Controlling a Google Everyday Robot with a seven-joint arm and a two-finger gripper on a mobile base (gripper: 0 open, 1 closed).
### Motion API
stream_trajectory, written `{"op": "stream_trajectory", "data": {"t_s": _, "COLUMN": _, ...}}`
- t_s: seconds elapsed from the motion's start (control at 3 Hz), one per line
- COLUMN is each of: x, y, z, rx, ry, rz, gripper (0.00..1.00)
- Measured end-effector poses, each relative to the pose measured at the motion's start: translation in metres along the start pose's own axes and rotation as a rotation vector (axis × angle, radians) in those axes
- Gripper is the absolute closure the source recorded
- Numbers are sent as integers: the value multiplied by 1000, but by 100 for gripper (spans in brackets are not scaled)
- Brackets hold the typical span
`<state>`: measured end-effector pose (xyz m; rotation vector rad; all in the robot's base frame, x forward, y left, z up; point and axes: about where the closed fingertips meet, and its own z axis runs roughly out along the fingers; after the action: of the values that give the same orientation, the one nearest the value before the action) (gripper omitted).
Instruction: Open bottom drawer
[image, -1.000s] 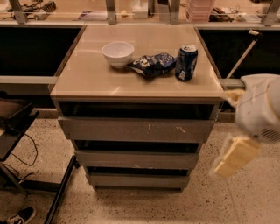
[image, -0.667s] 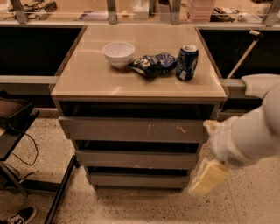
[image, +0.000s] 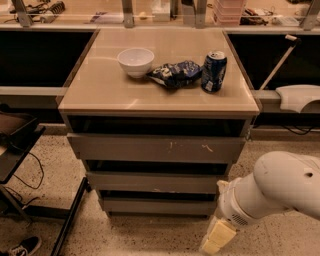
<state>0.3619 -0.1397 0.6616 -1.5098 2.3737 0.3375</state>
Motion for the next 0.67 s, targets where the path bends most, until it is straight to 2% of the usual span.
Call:
{"op": "stream_trajectory", "data": {"t_s": 0.33, "x": 0, "y": 0, "z": -1, "rx": 1, "ry": 0, "rz": -1, "gripper": 0}}
{"op": "stream_trajectory", "data": {"t_s": 0.67, "x": 3, "y": 8, "z": 9, "rx": 23, "ry": -39, "rz": 19, "gripper": 0}}
